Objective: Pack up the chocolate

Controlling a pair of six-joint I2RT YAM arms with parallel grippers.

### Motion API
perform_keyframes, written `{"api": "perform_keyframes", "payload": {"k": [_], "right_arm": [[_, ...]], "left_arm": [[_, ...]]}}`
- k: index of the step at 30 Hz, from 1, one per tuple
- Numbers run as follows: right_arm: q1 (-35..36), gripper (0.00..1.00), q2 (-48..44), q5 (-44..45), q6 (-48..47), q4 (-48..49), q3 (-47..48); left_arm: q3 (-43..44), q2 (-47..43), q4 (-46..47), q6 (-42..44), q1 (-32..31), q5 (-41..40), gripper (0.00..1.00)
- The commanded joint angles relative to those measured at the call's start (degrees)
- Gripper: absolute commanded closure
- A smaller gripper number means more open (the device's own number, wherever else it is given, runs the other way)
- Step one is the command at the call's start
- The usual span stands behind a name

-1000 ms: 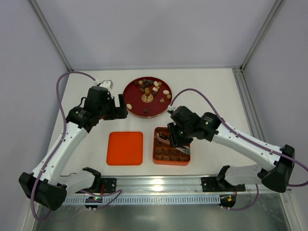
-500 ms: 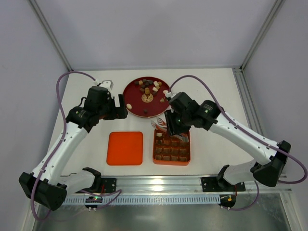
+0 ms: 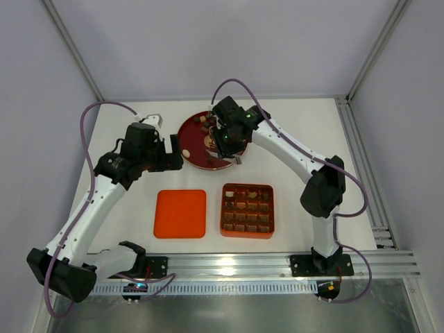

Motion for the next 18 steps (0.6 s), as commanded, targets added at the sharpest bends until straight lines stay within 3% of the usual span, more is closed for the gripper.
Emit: {"api": "perform_keyframes", "payload": {"k": [1,18], "right_arm": [[0.1,0.58,1.4,-0.9,-2.6,-1.7,4.5],[0.6,0.58,6.9,-0.8,-2.6,-0.4,4.1]], "left_arm": [[2.8,-0.1,-0.4,0.7,-0.1,-1.0,0.0],[2.1,-0.6,-0.5,0.6,0.0,-0.9,0.0]]}}
